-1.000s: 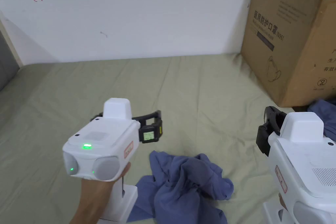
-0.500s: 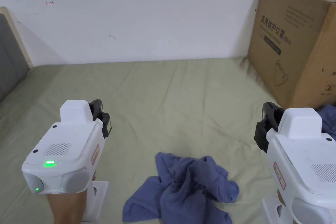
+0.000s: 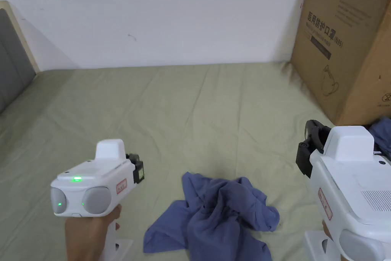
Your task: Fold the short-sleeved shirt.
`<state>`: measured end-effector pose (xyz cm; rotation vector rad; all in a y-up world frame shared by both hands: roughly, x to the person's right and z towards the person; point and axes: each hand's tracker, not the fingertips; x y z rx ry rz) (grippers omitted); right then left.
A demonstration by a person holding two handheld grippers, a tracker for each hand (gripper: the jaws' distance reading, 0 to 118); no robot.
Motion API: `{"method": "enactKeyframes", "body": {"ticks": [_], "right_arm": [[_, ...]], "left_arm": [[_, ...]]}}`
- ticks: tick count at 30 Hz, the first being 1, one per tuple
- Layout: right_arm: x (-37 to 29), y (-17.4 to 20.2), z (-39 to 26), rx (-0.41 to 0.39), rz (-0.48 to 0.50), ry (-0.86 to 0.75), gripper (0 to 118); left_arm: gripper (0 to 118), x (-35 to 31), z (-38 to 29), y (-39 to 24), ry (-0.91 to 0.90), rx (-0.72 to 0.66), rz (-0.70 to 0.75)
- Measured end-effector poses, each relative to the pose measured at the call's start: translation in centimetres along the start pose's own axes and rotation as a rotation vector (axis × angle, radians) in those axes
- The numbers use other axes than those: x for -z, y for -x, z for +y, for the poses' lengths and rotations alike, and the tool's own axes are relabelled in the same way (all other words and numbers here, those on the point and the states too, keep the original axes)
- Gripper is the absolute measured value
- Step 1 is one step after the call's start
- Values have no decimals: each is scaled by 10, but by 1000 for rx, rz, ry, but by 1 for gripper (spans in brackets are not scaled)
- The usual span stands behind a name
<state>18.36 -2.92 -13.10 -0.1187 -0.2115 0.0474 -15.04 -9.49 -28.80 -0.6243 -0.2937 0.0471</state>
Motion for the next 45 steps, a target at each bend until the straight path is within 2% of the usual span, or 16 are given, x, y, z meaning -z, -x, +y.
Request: {"method": "enactKeyframes", "body": {"ticks": [11, 13, 16, 17, 18, 20, 21, 23, 26, 31, 37, 38, 39, 40, 41, 45], "right_arm": [[13, -6, -19, -7, -7, 61, 0], [15, -7, -23, -7, -8, 72, 0], [18, -8, -28, -6, -9, 90, 0], [20, -8, -30, -6, -9, 97, 0], [22, -8, -32, -6, -9, 103, 0], [24, -9, -35, -8, -8, 114, 0], [26, -9, -36, -8, -7, 118, 0], [28, -10, -38, -7, -5, 127, 0], [33, -9, -42, -7, -3, 140, 0], [53, -11, -59, 18, 17, 232, 0], [103, -14, -112, 37, 55, 501, 3], [111, -14, -123, 40, 58, 545, 11], [117, -13, -135, 33, 59, 588, 31], [124, -13, -146, 34, 65, 631, 61], [131, -12, -156, 19, 83, 679, 75], [149, -6, -192, -9, 79, 797, 79]], "left_arm": [[0, 80, -92, 3, 343, -39, -37], [18, 88, -102, 2, 377, -31, -19], [74, 98, -110, 4, 414, -58, -11], [85, 99, -113, 3, 413, -68, -2], [92, 101, -115, 3, 415, -72, 10], [94, 106, -117, 3, 420, -79, 30], [93, 109, -119, 2, 436, -79, 38], [74, 117, -122, 3, 468, -85, 49], [62, 117, -126, -5, 477, -26, 63], [4, 115, -119, -20, 475, 62, 18], [2, 90, -106, -15, 379, -15, -62], [2, 85, -102, -14, 364, -16, -77], [2, 80, -99, -14, 350, -17, -82], [2, 76, -96, -14, 347, -16, -88], [2, 73, -93, -14, 341, -17, -98], [2, 68, -90, -17, 322, -16, -118]]}}
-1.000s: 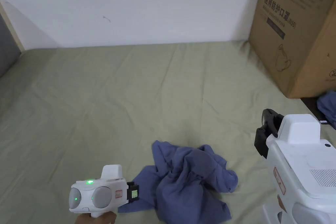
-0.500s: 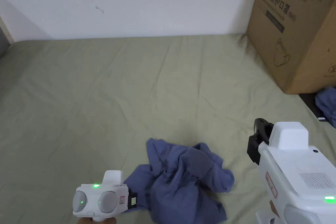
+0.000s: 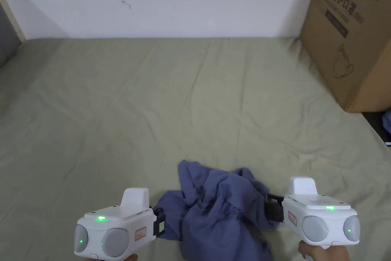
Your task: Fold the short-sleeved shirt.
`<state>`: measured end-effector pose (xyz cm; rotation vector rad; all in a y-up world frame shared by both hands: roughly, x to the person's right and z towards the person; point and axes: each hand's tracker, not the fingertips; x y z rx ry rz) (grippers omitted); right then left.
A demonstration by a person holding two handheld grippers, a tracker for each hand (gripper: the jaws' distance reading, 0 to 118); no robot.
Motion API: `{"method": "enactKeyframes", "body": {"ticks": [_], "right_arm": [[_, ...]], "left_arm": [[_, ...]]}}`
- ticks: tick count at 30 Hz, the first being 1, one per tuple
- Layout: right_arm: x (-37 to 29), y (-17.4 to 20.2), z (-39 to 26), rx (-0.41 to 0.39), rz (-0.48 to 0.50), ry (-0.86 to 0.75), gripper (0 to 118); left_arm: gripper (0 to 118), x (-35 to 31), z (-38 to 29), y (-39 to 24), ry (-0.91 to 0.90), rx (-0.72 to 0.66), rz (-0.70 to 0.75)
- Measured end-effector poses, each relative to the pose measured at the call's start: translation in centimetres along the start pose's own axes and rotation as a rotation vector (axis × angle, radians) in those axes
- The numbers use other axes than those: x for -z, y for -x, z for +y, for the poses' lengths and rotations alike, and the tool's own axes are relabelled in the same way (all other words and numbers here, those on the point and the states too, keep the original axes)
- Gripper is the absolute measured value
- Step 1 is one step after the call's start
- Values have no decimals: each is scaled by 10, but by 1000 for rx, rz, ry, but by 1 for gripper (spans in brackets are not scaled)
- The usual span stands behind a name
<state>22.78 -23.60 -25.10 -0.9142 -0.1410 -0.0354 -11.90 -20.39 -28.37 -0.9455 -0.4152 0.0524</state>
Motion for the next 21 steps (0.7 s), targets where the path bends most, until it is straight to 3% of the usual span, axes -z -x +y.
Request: {"method": "enactKeyframes", "body": {"ticks": [3, 6, 8, 9, 14, 21], "right_arm": [[18, 3, -9, 5, 9, 72, 75], [23, 11, -15, -8, 20, 99, 49], [22, 15, -15, 0, 69, 89, 16], [22, 16, -13, 11, 86, 91, 9], [11, 5, -9, 5, 76, 29, 7], [-72, -8, 36, 2, 82, -190, 7]], "left_arm": [[2, 1, -1, -2, 6, 12, 0], [2, 3, -1, -1, 8, 16, -1], [2, 3, -1, 1, 8, 10, -3], [2, 3, -1, 1, 9, 6, -6], [2, -4, -1, 7, -17, -38, -40], [2, -23, 22, 15, -92, -82, -64]]}}
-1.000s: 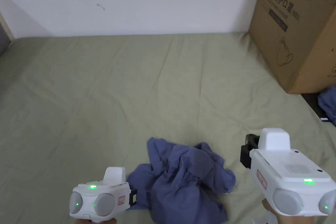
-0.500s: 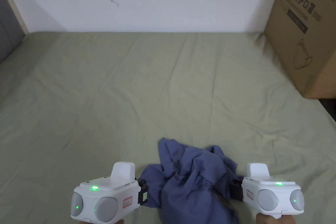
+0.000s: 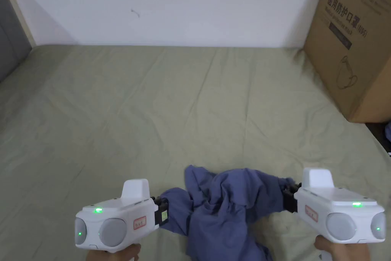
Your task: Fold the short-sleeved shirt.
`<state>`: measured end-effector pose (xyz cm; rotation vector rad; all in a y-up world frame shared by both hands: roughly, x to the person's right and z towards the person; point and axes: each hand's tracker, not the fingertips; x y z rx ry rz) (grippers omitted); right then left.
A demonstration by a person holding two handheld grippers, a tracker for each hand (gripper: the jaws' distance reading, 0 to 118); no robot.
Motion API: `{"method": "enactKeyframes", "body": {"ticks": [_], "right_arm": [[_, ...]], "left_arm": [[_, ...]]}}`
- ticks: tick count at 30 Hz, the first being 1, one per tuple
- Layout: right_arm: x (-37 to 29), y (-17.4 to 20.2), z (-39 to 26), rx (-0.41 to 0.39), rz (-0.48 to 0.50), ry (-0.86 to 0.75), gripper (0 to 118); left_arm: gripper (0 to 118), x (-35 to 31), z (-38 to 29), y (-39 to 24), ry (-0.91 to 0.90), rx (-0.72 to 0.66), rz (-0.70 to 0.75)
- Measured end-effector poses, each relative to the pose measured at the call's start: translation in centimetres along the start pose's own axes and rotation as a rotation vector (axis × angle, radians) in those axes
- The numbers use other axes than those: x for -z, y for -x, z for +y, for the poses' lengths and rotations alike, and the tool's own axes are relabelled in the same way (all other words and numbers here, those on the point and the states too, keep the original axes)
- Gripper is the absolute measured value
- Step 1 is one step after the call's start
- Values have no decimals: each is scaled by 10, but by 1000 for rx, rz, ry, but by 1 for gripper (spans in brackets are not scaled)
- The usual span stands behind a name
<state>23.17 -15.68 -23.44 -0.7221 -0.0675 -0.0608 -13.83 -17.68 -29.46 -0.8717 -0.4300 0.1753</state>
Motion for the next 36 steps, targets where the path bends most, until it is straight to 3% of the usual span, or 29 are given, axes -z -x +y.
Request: {"method": "enactKeyframes", "body": {"ticks": [5, 15, 18, 23, 36], "right_arm": [[-43, -14, 54, -18, -21, -151, 7], [-88, -27, 154, -76, -68, -297, 7], [-79, -39, 185, -68, -72, -316, 7], [-62, -47, 233, -79, -91, -341, 7], [-18, -42, 322, -115, -104, -392, 7]], "left_arm": [[2, -19, 41, 6, -80, 44, 36], [1, -88, 171, 48, -305, 58, 160], [2, -110, 210, 67, -372, -18, 165], [1, -134, 269, 78, -428, -30, 203], [1, -133, 378, 78, -534, 38, 284]]}}
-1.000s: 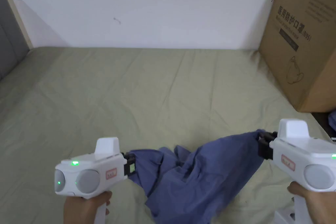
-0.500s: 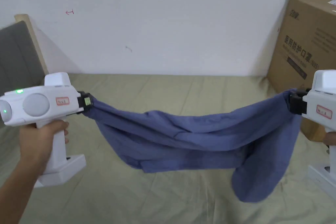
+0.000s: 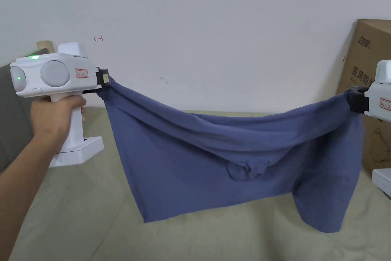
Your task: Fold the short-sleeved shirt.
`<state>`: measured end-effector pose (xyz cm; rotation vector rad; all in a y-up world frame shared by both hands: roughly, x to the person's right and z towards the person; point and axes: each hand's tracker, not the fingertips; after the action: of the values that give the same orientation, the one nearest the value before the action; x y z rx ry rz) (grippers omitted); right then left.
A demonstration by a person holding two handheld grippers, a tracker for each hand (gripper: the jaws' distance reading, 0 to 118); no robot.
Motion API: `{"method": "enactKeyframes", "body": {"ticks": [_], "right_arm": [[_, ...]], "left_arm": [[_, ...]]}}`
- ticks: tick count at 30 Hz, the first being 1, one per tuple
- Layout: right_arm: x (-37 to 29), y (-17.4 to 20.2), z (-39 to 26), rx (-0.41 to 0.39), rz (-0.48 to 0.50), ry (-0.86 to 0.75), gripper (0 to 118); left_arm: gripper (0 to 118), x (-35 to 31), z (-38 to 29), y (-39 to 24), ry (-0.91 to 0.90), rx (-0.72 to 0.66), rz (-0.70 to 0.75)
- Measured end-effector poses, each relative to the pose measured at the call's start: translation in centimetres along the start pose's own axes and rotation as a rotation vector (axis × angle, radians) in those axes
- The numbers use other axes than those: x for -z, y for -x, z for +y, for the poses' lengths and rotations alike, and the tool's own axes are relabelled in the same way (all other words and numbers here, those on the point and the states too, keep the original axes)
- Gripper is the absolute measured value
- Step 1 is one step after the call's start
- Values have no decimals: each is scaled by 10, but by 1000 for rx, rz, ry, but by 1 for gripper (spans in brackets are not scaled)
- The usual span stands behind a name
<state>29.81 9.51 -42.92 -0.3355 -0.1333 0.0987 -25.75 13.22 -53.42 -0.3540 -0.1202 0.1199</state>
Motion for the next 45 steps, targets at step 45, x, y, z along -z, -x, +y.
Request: {"method": "enactKeyframes", "body": {"ticks": [45], "right_arm": [[-113, 28, -335, 296, 74, 477, 7]], "left_arm": [[1, -103, -358, 87, 478, -75, 103]]}}
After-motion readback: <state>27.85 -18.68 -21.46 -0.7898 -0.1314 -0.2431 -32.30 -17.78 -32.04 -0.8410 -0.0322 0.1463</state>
